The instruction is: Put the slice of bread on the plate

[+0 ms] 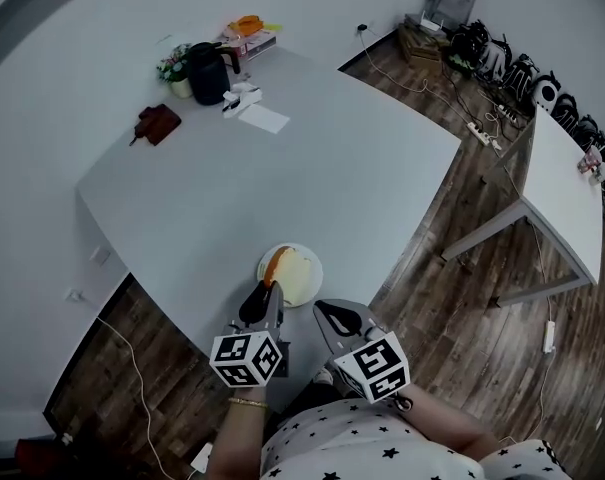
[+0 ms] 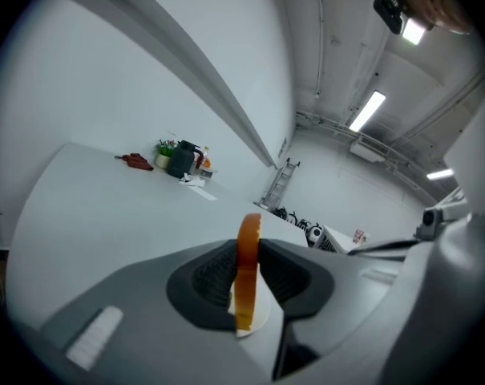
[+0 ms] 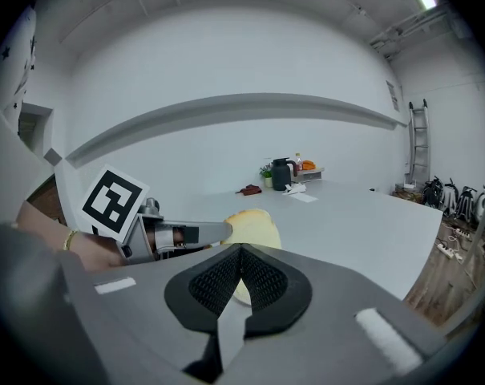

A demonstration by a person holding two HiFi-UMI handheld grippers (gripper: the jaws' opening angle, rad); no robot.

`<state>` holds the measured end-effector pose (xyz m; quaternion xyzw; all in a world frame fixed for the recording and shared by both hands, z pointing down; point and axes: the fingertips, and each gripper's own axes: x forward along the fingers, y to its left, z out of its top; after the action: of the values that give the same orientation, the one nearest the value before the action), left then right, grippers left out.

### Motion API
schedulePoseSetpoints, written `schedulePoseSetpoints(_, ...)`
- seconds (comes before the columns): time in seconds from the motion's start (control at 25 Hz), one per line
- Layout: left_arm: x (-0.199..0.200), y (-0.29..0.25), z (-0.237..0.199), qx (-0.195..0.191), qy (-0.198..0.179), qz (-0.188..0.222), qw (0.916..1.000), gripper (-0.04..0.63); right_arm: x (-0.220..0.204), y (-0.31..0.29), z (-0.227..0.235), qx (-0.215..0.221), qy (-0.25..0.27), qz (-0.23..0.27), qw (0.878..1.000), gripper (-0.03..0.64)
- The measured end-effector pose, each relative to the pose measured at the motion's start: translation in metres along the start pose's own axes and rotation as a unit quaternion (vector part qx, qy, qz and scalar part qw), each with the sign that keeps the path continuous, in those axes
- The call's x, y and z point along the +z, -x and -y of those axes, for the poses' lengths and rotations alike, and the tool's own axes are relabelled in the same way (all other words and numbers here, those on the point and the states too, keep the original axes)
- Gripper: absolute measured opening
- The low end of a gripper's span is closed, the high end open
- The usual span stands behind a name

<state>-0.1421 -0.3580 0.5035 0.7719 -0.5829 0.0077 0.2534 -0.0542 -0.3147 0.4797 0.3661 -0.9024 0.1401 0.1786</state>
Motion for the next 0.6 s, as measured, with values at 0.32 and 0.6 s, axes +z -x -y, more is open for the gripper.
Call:
schedulePoseSetpoints(0.32, -0.006, -0.018, -0.02, 0.021, -0.006, -0.01, 0.9997, 0.092, -0.002, -0.015, 0.009, -0.001, -0.007, -0.011, 1.0, -0.002)
schedulePoseSetpoints(0.6, -0.017, -0.012, -0.045, 0.09, -0.052, -0.041, 0.9938, 0.226, -0.005, -0.017, 0.003, 0.008, -0.005, -0.015, 1.0, -0.002)
